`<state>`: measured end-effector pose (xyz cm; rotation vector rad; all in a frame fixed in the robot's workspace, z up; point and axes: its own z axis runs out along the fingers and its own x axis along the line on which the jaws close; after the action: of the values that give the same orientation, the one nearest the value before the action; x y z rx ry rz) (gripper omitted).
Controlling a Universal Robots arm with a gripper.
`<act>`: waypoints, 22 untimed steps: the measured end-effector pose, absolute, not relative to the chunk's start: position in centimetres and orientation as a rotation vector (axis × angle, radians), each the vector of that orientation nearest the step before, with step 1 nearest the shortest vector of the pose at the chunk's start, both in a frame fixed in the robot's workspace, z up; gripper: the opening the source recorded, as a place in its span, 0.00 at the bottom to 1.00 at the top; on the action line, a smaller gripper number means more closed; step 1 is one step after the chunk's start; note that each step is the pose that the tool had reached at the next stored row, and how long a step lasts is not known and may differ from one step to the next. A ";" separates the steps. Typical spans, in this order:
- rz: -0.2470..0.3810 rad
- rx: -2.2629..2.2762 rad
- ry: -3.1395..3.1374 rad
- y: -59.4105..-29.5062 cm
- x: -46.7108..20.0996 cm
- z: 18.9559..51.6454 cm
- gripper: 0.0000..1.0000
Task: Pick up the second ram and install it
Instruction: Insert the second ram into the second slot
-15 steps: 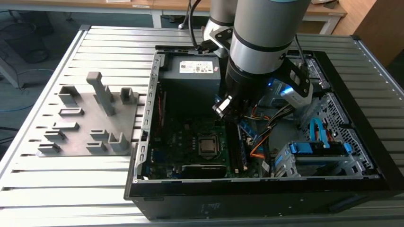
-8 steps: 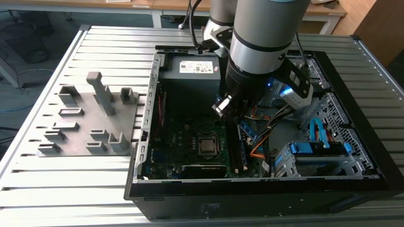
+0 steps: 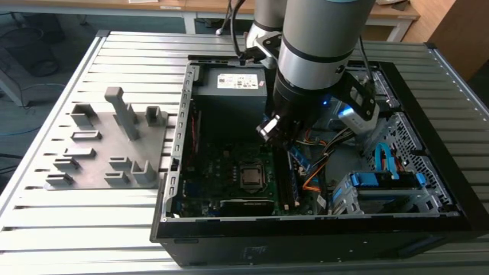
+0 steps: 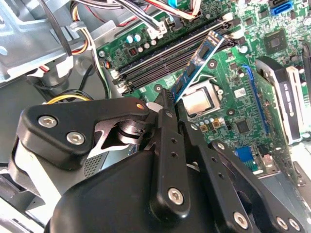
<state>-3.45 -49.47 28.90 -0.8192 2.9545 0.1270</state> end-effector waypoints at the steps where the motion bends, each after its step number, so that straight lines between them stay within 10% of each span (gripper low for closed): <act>1: 0.127 -0.812 2.956 -49.5 -3.5 28.9 0.14; 22: 0.121 -0.673 2.987 -49.5 -3.5 28.9 0.14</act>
<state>-3.45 -49.47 28.89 -0.6735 2.9873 0.1211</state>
